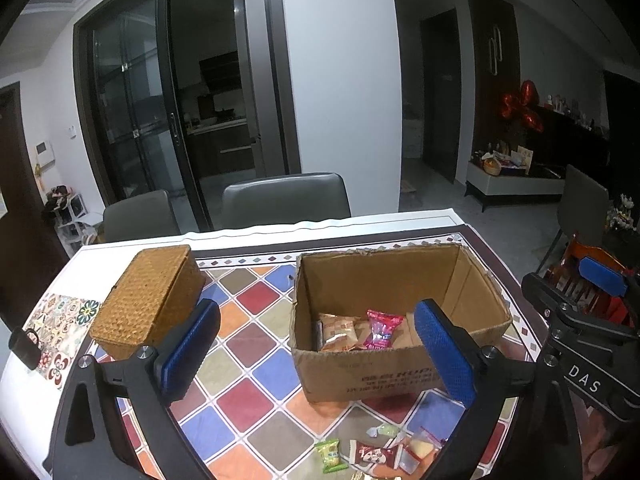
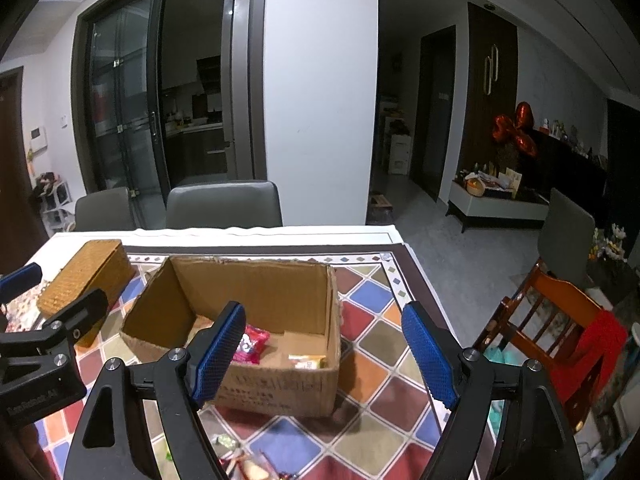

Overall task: Organize snacks
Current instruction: 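Move both open tools back down toward the snacks on the table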

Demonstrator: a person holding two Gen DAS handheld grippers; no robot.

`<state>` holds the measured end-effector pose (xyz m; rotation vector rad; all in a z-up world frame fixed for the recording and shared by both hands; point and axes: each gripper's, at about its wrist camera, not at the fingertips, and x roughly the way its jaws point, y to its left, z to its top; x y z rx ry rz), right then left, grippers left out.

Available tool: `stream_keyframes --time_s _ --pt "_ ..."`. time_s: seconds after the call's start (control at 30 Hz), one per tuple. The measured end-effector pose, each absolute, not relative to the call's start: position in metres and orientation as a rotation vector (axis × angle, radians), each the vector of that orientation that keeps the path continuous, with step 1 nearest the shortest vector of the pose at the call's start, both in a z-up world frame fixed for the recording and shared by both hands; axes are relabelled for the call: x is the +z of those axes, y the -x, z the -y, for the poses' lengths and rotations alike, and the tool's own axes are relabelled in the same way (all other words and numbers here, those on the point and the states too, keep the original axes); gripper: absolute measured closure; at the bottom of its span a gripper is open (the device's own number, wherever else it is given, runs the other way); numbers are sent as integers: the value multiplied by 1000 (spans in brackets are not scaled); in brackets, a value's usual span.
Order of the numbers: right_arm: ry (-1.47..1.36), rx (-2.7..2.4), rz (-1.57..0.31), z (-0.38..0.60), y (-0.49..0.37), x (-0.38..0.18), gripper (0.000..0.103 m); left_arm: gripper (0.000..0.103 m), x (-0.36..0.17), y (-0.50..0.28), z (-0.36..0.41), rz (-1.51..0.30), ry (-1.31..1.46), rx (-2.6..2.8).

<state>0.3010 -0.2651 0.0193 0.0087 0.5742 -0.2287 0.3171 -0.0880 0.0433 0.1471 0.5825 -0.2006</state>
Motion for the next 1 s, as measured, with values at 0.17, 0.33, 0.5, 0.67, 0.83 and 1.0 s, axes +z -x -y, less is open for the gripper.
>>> stream_keyframes --time_s 0.17,0.33,0.5,0.67,0.83,1.0 --pt "-10 -230 -576 264 -292 16 22 4 40 -307 85 -586 -149 -198" --pt "-8 -224 -582 260 -285 10 22 4 37 -298 81 -588 -147 -190" --pt "7 -215 -591 255 -277 4 22 4 31 -288 76 -592 -148 -192" --pt "14 -209 -603 250 -270 -5 22 4 24 -279 73 -603 -148 -197" --pt "28 -199 -623 245 -265 -14 22 4 14 -273 69 -618 -154 -198" --pt "67 -181 -649 236 -260 -26 22 4 4 -266 65 -635 -168 -196"
